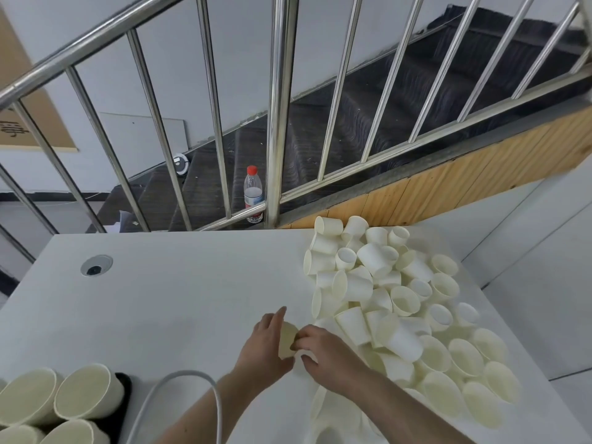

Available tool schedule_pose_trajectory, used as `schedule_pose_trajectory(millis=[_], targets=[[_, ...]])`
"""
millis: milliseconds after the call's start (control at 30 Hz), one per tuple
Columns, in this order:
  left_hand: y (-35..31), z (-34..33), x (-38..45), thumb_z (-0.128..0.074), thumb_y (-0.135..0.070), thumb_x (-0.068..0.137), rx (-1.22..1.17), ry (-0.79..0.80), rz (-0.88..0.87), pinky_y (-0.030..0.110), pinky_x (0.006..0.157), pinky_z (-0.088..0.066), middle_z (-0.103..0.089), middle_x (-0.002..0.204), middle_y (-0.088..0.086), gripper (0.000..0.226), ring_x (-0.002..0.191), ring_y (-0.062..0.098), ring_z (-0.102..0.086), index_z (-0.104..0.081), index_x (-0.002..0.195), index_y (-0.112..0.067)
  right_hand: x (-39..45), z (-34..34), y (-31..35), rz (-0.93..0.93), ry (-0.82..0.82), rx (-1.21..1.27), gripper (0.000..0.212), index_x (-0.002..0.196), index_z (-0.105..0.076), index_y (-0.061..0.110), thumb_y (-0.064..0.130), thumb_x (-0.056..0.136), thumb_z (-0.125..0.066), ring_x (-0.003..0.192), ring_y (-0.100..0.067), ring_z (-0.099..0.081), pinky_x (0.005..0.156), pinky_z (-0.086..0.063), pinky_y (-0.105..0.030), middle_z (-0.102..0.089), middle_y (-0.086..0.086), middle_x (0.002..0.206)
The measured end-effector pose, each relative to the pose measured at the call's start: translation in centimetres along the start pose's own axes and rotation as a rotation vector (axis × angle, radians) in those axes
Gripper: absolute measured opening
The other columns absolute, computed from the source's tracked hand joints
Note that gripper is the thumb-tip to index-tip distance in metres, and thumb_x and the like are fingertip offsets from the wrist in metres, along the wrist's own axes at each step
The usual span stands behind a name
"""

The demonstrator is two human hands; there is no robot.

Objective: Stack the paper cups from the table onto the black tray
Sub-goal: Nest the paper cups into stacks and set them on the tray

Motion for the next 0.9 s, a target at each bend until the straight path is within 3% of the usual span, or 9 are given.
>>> schedule_pose_trajectory(millis=[133, 300, 500, 700, 900], targets=[[0.1, -0.6, 0.4, -0.061, -0.023, 0.081, 0.109, 0.065, 0.024, 0.026, 0.094, -0.048, -0.027, 0.139, 0.0, 0.083, 0.129, 0.02, -0.035, -0.015, 0.15, -0.02, -1.4, 1.4, -2.3, -0.132, -0.083, -0.068, 0.042, 0.135, -0.052, 0.026, 0.03, 0.093, -0.053, 0.125, -0.004, -0.042, 0.099, -0.041, -0.022, -0.043, 0.016, 0.134], [-0.8, -1.6, 0.4, -0.061, -0.02, 0.082, 0.171, 0.129, 0.006, 0.026, 0.09, -0.05, -0.027, 0.137, -0.001, 0.072, 0.127, 0.018, -0.035, -0.027, 0.145, -0.024, -3.6, 1.9, -5.0, -0.309, 0.056, -0.169, 0.07, 0.145, -0.036, 0.028, 0.05, 0.083, -0.061, 0.132, -0.013, -0.034, 0.104, -0.039, -0.033, -0.031, 0.008, 0.142], [-1.4, -2.3, 0.3, -0.06, -0.018, 0.082, 0.218, 0.131, -0.018, 0.028, 0.092, -0.05, -0.027, 0.14, -0.002, 0.072, 0.13, 0.019, -0.032, -0.026, 0.145, -0.025, -5.1, 1.2, -5.9, -0.259, 0.16, -0.231, 0.076, 0.145, -0.033, 0.033, 0.041, 0.076, -0.065, 0.13, -0.019, -0.033, 0.099, -0.042, -0.033, -0.03, 0.005, 0.141], [-1.9, -2.7, 0.0, -0.061, -0.022, 0.083, 0.268, 0.13, -0.038, 0.029, 0.096, -0.047, -0.024, 0.145, -0.003, 0.073, 0.134, 0.02, -0.028, -0.024, 0.146, -0.025, -5.3, 0.3, -6.5, -0.248, 0.114, -0.2, 0.072, 0.144, -0.035, 0.031, 0.023, 0.08, -0.065, 0.127, -0.018, -0.035, 0.091, -0.047, -0.027, -0.033, 0.004, 0.135], [-2.3, -1.9, -0.2, -0.057, -0.02, 0.083, 0.223, 0.068, -0.048, 0.028, 0.094, -0.048, -0.027, 0.143, -0.004, 0.069, 0.132, 0.018, -0.03, -0.026, 0.145, -0.026, -5.1, 1.2, -6.1, -0.241, 0.049, -0.147, 0.071, 0.145, -0.034, 0.031, 0.032, 0.08, -0.062, 0.124, -0.012, -0.036, 0.091, -0.046, -0.023, -0.03, 0.009, 0.133]])
Point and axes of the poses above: each hand's wrist, its own x-axis towards the middle knuckle, its own z-axis out of the back of the hand, y = z × x, the point moved 3 cm from there along x, towards the middle knuckle
